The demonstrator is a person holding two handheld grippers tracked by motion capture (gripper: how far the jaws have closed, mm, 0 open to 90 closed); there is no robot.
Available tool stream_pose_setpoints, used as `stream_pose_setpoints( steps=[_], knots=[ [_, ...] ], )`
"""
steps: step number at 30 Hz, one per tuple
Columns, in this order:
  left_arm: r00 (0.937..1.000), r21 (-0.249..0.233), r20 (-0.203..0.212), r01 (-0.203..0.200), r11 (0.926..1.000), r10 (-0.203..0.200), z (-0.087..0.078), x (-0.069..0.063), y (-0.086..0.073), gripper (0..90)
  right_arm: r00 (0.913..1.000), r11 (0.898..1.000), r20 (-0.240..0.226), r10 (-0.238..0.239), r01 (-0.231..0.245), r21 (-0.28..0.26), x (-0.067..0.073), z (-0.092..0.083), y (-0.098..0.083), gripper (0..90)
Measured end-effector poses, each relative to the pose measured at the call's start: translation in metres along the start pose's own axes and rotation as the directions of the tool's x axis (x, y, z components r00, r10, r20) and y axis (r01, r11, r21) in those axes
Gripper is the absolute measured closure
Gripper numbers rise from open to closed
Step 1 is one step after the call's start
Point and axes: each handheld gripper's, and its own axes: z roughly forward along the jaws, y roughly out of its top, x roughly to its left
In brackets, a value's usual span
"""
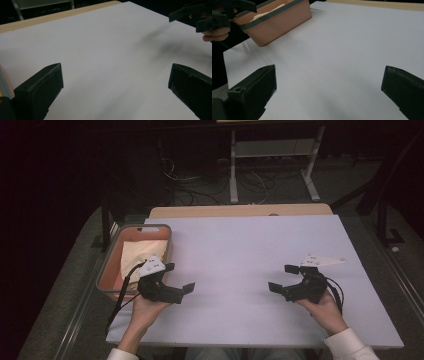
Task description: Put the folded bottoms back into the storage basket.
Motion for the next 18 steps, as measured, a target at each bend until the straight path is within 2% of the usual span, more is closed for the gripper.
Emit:
stream_pose_setpoints(
  steps=[9, 18],
  knots=[
    [0.9990, 0.050, 0.026, -0.037, 0.9980, 0.036, 0.004, -0.008, -0.013, 0.0, 0.9999, 1.000, 0.002, -0.014, 0.014, -0.001, -0.003, -0.016, -0.021, 0.0],
    [0.9968, 0.096, 0.041, -0.073, 0.9927, 0.069, 0.005, -0.013, -0.023, 0.0, 0.9991, 1.000, 0.036, -0.024, 0.023, 0.009, -0.010, -0.030, -0.034, 0.0]
  ],
)
